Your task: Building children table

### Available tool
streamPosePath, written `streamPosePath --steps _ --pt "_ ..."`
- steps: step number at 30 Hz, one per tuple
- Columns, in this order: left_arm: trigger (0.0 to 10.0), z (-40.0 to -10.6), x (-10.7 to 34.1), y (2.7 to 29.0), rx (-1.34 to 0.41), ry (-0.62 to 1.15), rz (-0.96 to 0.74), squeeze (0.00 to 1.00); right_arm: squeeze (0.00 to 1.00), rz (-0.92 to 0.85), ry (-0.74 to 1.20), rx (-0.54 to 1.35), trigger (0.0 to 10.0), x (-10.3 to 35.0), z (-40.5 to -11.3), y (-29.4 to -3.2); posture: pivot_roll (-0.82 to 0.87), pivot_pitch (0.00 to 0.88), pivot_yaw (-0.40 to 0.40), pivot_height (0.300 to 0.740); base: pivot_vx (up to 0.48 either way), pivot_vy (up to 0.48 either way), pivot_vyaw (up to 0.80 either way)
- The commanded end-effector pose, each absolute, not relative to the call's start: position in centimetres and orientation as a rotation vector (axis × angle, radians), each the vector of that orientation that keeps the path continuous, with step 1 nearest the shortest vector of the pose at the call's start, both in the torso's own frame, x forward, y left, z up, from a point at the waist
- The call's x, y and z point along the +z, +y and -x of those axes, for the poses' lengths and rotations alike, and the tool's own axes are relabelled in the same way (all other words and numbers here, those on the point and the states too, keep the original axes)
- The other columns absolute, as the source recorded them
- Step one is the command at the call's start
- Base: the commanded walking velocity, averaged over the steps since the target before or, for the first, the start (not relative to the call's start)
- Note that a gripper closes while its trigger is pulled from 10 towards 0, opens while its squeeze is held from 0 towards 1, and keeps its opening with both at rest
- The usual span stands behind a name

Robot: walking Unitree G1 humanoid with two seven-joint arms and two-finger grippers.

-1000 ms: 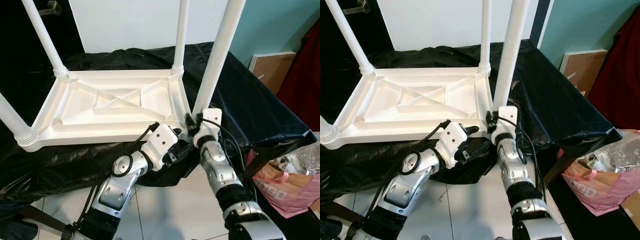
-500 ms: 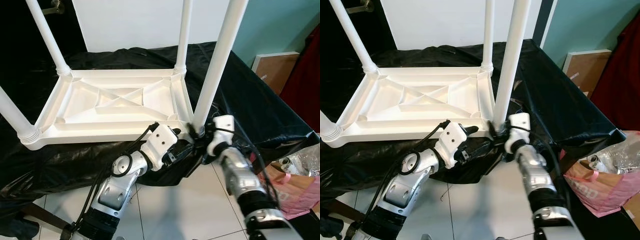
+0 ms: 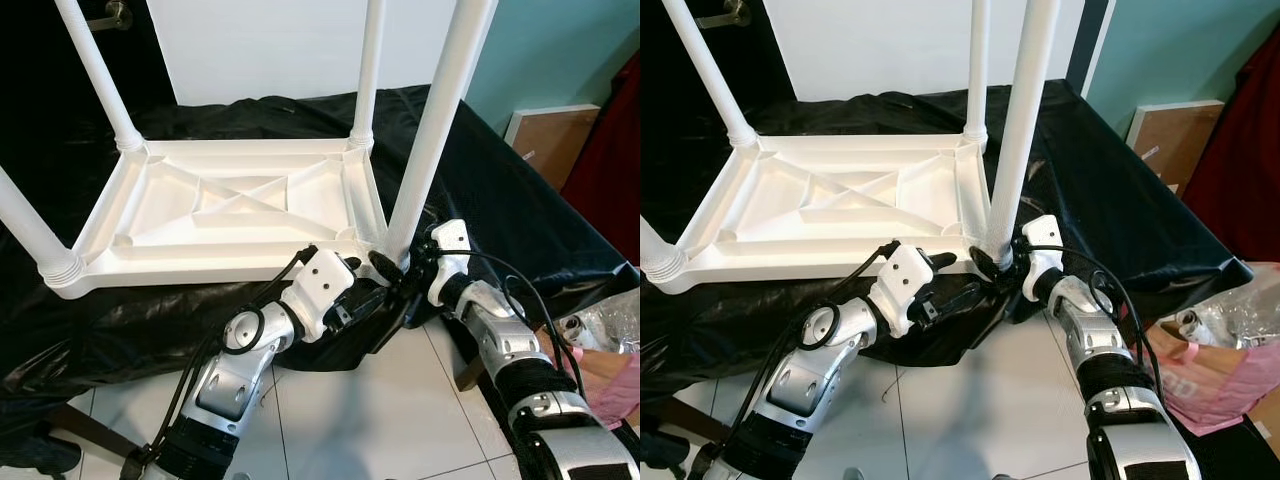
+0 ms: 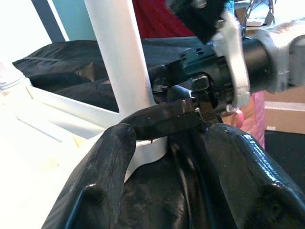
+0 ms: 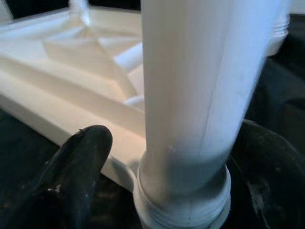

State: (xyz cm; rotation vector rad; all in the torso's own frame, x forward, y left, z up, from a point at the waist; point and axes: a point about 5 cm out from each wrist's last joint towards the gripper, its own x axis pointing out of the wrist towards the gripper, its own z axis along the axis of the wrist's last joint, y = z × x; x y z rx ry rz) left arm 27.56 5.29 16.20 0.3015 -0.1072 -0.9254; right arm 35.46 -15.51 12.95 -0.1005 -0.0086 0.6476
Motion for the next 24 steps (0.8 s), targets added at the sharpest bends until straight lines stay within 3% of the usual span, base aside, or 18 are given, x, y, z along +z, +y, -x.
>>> streamPosePath --steps 1,11,12,13,14,15,23,24 --pt "10.0 -27.7 16.2 5.4 -0.888 -0.105 -0.306 0.0 0.0 0.144 0.006 0.691 10.0 13.1 -35.8 -15.2 0.0 0.02 -0.032 0.74 0.0 0.0 0.0" --pt "10.0 -27.6 16.0 5.4 -0.897 -0.094 -0.308 0.0 0.0 0.185 0.02 0.719 10.0 13.9 -37.0 -14.2 0.01 0.024 -0.032 0.74 0.0 0.0 0.0" --pt "10.0 -27.6 16.0 5.4 -0.898 -0.093 -0.309 0.0 0.0 0.185 0.026 0.724 8.9 13.9 -37.0 -13.9 0.01 0.024 -0.033 0.74 0.0 0.0 0.0" --pt "10.0 -27.6 16.0 5.4 -0.898 -0.093 -0.312 0.0 0.0 0.19 0.033 0.731 1.1 13.8 -37.0 -13.8 0.01 0.025 -0.036 0.74 0.0 0.0 0.0" --pt "10.0 -27.6 16.0 5.3 -0.898 -0.093 -0.313 0.0 0.0 0.194 0.038 0.735 1.1 13.7 -37.1 -13.7 0.01 0.025 -0.036 0.74 0.0 0.0 0.0" --pt "10.0 -27.6 16.0 5.4 -0.895 -0.093 -0.317 0.0 0.0 0.194 0.044 0.737 0.0 13.6 -37.1 -13.8 0.02 0.027 -0.04 0.74 0.0 0.0 0.0" --pt "10.0 -27.6 15.9 5.5 -0.884 -0.09 -0.319 0.0 0.0 0.182 0.083 0.715 0.0 12.7 -37.0 -14.4 0.02 0.033 -0.049 0.74 0.0 0.0 0.0" --pt "10.0 -27.5 15.9 5.5 -0.882 -0.09 -0.317 0.0 0.0 0.168 0.092 0.706 1.4 12.5 -36.9 -14.4 0.02 0.034 -0.05 0.74 0.0 0.0 0.0"
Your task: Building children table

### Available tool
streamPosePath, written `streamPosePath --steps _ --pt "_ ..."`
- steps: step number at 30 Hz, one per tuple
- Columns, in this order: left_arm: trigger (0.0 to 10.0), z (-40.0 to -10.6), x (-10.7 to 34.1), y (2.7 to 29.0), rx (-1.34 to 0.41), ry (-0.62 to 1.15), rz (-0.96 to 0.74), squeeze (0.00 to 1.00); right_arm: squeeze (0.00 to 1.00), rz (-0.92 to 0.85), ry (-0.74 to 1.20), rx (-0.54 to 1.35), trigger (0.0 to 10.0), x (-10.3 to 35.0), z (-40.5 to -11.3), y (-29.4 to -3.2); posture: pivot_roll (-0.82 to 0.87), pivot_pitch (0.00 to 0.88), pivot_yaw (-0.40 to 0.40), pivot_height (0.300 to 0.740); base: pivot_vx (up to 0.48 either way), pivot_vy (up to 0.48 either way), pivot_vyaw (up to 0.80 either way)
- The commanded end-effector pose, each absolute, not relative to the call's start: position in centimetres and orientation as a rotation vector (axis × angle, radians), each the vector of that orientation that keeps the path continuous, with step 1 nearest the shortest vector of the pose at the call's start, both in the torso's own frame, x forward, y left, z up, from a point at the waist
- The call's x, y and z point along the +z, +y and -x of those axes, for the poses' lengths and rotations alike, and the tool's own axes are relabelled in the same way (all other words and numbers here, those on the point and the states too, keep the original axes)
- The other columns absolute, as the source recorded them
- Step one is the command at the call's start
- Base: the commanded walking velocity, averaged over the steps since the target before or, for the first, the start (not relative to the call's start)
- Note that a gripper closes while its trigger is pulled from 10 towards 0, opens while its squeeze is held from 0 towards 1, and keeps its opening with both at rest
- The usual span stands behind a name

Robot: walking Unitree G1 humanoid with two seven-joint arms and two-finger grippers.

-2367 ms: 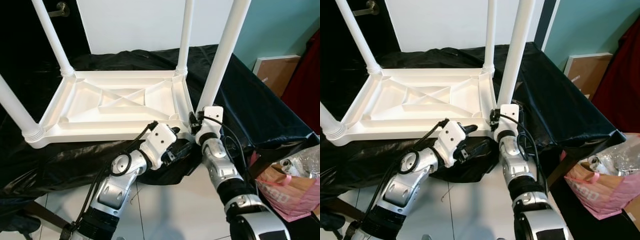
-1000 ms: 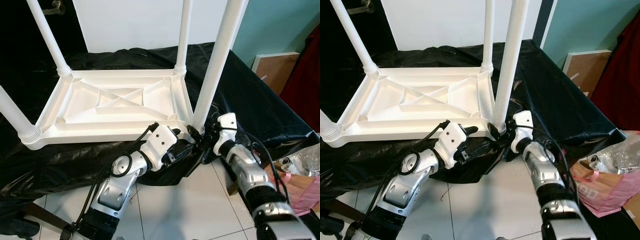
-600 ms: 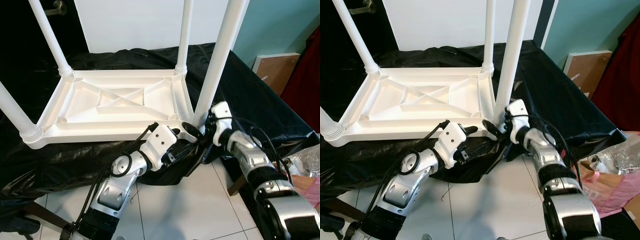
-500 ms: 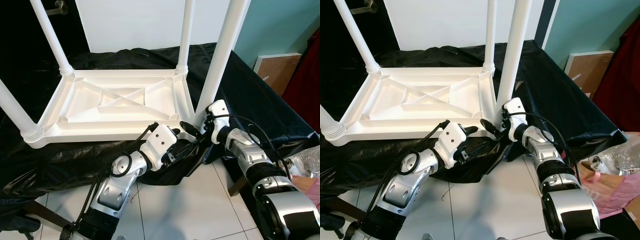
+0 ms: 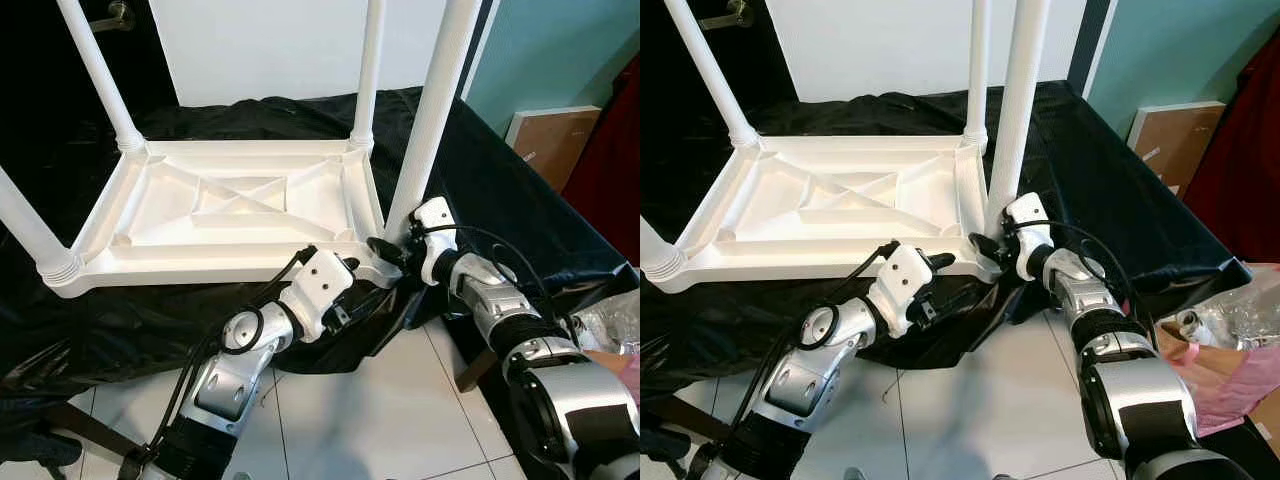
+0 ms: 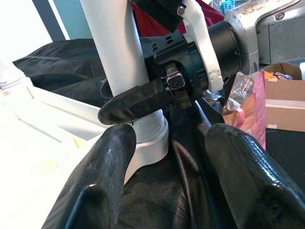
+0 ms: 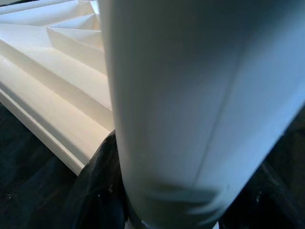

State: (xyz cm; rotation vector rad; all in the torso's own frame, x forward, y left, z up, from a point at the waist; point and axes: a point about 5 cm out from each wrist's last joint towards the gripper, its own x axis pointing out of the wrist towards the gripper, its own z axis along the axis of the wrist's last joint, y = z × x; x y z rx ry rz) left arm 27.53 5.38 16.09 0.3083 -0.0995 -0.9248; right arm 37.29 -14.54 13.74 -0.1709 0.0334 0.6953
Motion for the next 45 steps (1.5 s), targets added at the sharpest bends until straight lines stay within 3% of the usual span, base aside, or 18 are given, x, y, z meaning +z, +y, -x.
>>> streamPosePath --steps 1,2,16,26,33,41,42,44,45 --pt "10.0 -27.5 15.9 5.5 -0.882 -0.09 -0.317 0.0 0.0 0.168 0.092 0.706 1.4 12.5 -36.9 -14.4 0.02 0.034 -0.05 0.74 0.0 0.0 0.0" --pt "10.0 -27.5 15.9 5.5 -0.881 -0.091 -0.315 0.0 0.0 0.157 0.099 0.695 10.0 12.2 -36.8 -14.4 0.02 0.035 -0.05 0.74 0.0 0.0 0.0" --pt "10.0 -27.7 15.9 5.7 -0.868 -0.092 -0.32 0.0 0.0 0.105 0.099 0.462 10.0 11.2 -36.9 -14.0 0.01 0.04 -0.043 0.74 0.0 0.0 0.0" --pt "10.0 -27.5 15.9 5.6 -0.87 -0.091 -0.31 0.0 0.0 -0.073 0.045 -0.028 10.0 10.2 -35.7 -12.9 0.0 0.053 -0.04 0.74 0.0 0.0 0.0" --pt "10.0 -27.3 15.7 5.2 -0.873 -0.087 -0.294 0.0 0.0 -0.146 0.014 0.004 10.0 10.9 -35.2 -10.7 -0.01 0.067 -0.035 0.74 0.0 0.0 0.0" --pt "10.0 -27.6 15.9 5.7 -0.851 -0.088 -0.302 0.0 0.0 -0.099 -0.017 0.028 10.0 11.3 -34.9 -10.8 0.0 0.063 -0.045 0.74 0.0 0.0 0.0" --pt "10.0 -27.6 15.9 5.7 -0.85 -0.089 -0.302 0.0 0.1 -0.088 -0.032 0.035 10.0 11.5 -34.9 -10.8 0.0 0.062 -0.047 0.74 0.0 0.0 0.0" --pt "10.0 -27.6 15.9 5.6 -0.85 -0.09 -0.303 0.0 0.1 -0.081 -0.04 0.037 10.0 11.7 -34.9 -10.8 0.0 0.062 -0.047 0.74 0.0 0.0 0.0" --pt "10.0 -27.6 15.9 5.6 -0.851 -0.091 -0.303 0.0 1.0 -0.074 -0.049 0.046 10.0 11.8 -34.9 -10.8 0.0 0.056 -0.05 0.74 0.0 0.0 0.0"
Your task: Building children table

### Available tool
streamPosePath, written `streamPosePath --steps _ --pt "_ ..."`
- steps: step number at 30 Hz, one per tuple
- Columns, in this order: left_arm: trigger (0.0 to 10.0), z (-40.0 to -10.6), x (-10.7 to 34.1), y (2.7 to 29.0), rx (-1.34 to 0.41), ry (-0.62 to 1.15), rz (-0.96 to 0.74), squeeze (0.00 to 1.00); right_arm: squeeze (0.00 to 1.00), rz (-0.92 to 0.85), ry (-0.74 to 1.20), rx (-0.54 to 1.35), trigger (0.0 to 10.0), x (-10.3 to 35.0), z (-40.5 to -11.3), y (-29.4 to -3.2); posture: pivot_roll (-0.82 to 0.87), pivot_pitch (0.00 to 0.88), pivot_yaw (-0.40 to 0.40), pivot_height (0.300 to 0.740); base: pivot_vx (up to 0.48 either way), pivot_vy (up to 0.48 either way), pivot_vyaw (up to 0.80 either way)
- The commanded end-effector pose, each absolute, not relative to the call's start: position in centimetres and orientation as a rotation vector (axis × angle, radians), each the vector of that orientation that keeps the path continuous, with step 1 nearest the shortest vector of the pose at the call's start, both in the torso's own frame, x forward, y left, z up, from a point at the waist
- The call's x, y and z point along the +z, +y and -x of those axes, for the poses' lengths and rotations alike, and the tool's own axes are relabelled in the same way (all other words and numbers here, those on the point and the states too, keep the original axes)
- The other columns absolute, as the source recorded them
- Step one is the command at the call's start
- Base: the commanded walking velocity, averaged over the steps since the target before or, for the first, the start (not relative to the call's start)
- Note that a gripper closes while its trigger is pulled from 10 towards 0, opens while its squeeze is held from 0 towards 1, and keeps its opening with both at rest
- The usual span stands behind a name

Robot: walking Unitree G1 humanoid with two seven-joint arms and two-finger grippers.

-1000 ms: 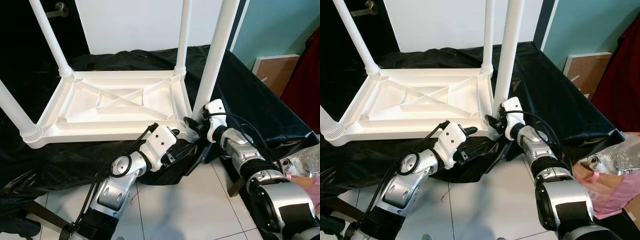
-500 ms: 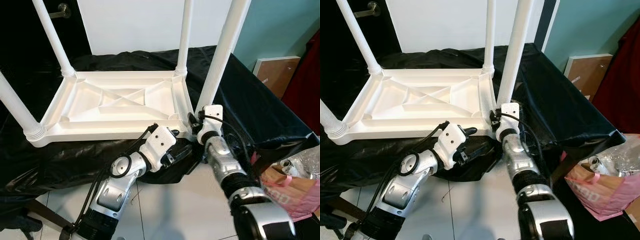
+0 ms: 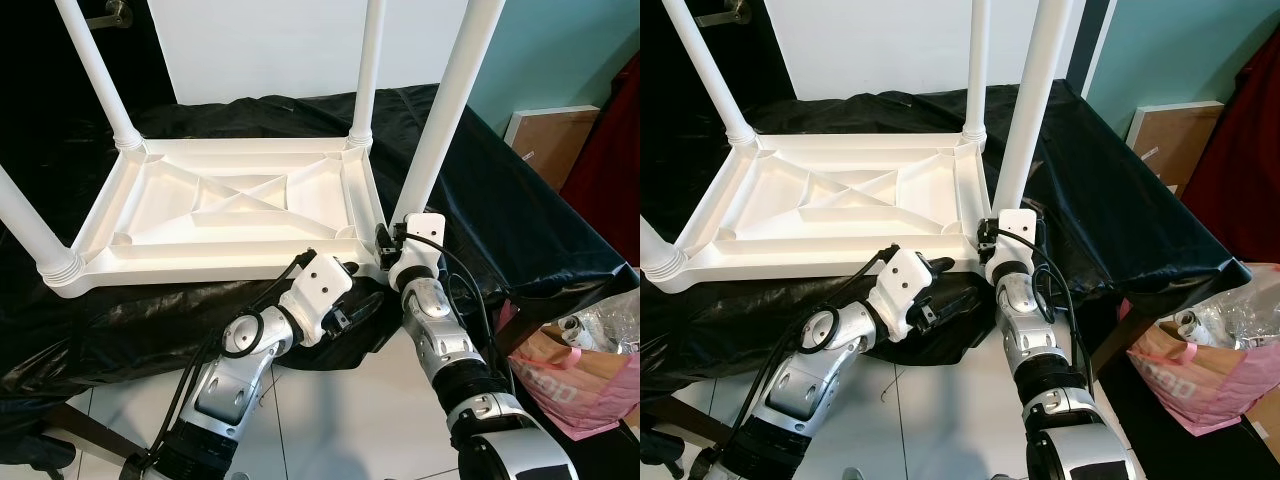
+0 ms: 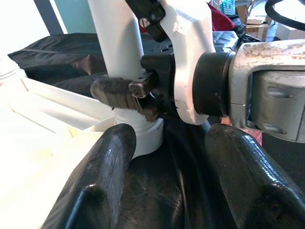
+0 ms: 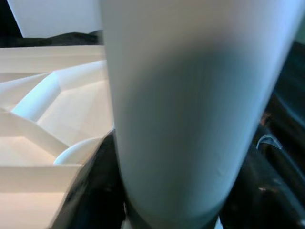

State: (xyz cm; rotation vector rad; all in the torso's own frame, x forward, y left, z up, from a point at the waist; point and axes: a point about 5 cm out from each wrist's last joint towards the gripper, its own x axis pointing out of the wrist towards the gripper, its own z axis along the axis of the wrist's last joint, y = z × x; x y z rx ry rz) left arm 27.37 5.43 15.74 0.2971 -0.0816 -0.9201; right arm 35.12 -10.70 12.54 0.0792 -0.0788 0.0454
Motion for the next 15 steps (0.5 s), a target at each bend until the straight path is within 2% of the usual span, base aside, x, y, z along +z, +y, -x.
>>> streamPosePath --steps 1,5,13,14,15 --pt "10.0 -27.6 15.9 5.6 -0.851 -0.091 -0.303 0.0 1.0 -0.074 -0.049 0.046 10.0 11.8 -34.9 -10.8 0.0 0.056 -0.05 0.74 0.0 0.0 0.0" --pt "10.0 -27.5 15.9 5.5 -0.855 -0.094 -0.303 0.0 1.0 -0.072 -0.071 0.084 10.0 12.2 -34.8 -11.2 0.0 0.051 -0.051 0.74 0.0 0.0 0.0" --pt "10.0 -27.4 16.0 5.4 -0.862 -0.1 -0.308 0.0 1.0 -0.057 -0.1 0.349 10.0 12.6 -34.0 -13.9 0.01 0.041 -0.052 0.74 0.0 0.0 0.0" --pt "10.0 -27.4 16.0 5.4 -0.861 -0.1 -0.308 0.0 0.0 -0.036 -0.096 0.396 10.0 12.6 -33.9 -14.1 0.0 0.044 -0.05 0.74 0.0 0.0 0.0" --pt "10.0 -27.4 16.0 5.4 -0.861 -0.1 -0.308 0.0 0.0 -0.036 -0.096 0.396 10.0 12.6 -33.9 -14.1 0.0 0.044 -0.05 0.74 0.0 0.0 0.0"
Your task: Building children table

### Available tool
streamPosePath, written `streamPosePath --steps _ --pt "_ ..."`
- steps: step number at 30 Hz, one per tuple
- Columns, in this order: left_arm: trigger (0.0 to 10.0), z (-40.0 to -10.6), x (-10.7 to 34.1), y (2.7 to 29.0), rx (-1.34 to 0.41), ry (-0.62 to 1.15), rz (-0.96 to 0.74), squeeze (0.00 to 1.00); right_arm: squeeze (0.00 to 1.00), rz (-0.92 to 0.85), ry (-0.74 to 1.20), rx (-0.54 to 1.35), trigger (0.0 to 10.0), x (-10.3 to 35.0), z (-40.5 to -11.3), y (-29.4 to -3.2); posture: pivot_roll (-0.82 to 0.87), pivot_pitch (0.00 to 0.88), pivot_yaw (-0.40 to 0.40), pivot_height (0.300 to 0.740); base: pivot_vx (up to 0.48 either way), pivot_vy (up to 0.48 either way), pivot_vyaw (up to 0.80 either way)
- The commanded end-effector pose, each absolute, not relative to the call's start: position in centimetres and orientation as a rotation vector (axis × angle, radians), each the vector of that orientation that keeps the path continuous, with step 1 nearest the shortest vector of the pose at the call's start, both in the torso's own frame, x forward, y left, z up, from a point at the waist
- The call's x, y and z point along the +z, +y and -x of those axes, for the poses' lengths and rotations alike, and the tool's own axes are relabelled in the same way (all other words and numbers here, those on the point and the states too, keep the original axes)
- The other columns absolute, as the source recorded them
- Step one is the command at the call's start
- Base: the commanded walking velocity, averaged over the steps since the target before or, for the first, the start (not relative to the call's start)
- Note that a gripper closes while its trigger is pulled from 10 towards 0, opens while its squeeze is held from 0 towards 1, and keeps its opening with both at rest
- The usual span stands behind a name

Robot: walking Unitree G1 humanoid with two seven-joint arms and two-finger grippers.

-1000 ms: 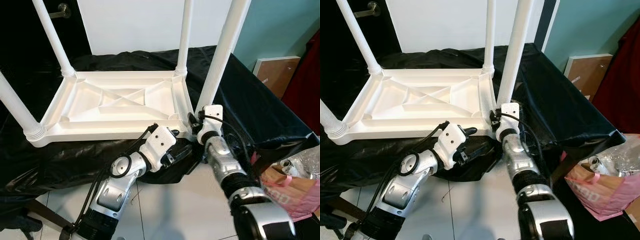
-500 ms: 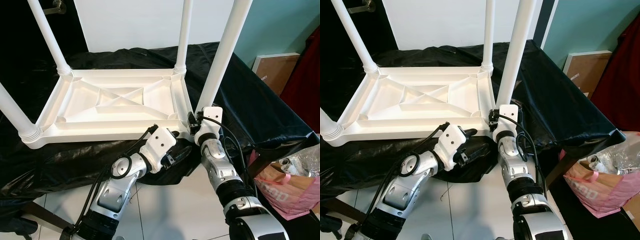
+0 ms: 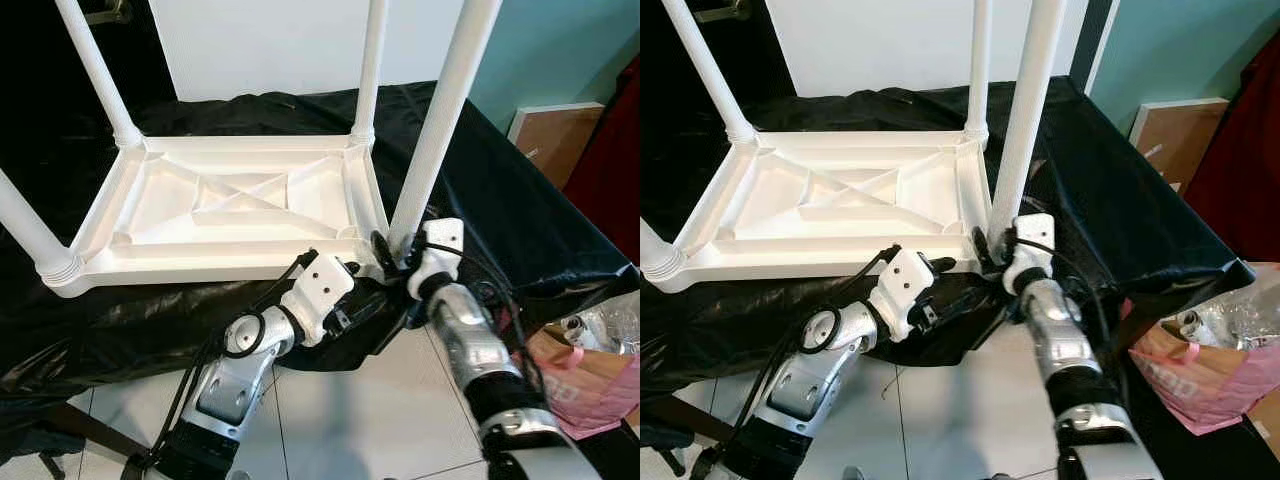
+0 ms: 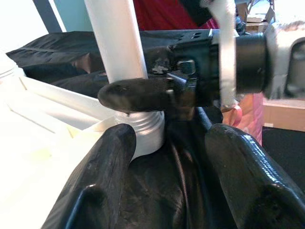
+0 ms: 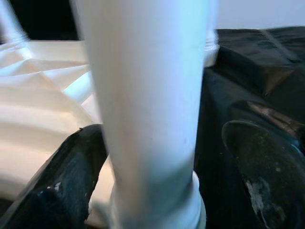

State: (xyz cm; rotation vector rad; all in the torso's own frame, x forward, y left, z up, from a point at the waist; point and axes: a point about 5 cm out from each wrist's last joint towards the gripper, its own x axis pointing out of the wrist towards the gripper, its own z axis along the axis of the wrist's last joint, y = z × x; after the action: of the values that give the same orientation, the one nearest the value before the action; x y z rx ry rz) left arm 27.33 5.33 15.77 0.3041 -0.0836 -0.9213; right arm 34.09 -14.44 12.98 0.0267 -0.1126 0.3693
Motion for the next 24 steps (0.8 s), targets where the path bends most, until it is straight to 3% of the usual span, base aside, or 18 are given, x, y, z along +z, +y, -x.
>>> streamPosePath --steps 1,7,17,18,20,21,22,24 --pt "10.0 -27.5 16.0 5.4 -0.862 -0.101 -0.309 0.0 0.0 -0.012 -0.093 0.434 10.0 12.5 -33.9 -14.3 0.0 0.044 -0.05 0.74 0.0 0.0 0.0" --pt "10.0 -27.6 16.1 5.5 -0.865 -0.101 -0.312 0.0 0.0 0.098 -0.042 0.624 10.0 12.6 -34.7 -15.2 0.0 0.052 -0.044 0.74 0.0 0.0 0.0" --pt "10.0 -27.7 16.3 5.5 -0.86 -0.103 -0.318 0.0 0.0 0.17 0.005 0.693 10.0 13.6 -36.5 -14.3 0.02 0.048 -0.047 0.74 0.0 0.0 0.0" --pt "10.0 -27.7 16.3 5.5 -0.857 -0.104 -0.318 0.0 0.0 0.188 0.015 0.707 9.3 13.6 -36.6 -14.1 0.03 0.045 -0.051 0.74 0.0 0.0 0.0" --pt "10.0 -27.8 16.3 5.5 -0.856 -0.105 -0.318 0.0 0.0 0.202 0.022 0.716 9.3 13.6 -36.7 -13.9 0.03 0.045 -0.053 0.74 0.0 0.0 0.0" --pt "10.0 -27.8 16.4 5.6 -0.852 -0.106 -0.318 0.0 0.0 0.204 0.031 0.72 0.9 13.5 -36.8 -13.8 0.03 0.046 -0.055 0.74 0.0 0.0 0.0" --pt "10.0 -27.8 16.4 5.6 -0.849 -0.106 -0.319 0.0 0.0 0.209 0.041 0.73 0.0 13.3 -36.8 -13.9 0.04 0.045 -0.057 0.74 0.0 0.0 0.0" --pt "10.0 -27.7 16.4 5.7 -0.843 -0.105 -0.319 0.0 0.0 0.211 0.052 0.739 0.0 13.1 -36.7 -13.9 0.04 0.046 -0.062 0.74 0.0 0.0 0.0"
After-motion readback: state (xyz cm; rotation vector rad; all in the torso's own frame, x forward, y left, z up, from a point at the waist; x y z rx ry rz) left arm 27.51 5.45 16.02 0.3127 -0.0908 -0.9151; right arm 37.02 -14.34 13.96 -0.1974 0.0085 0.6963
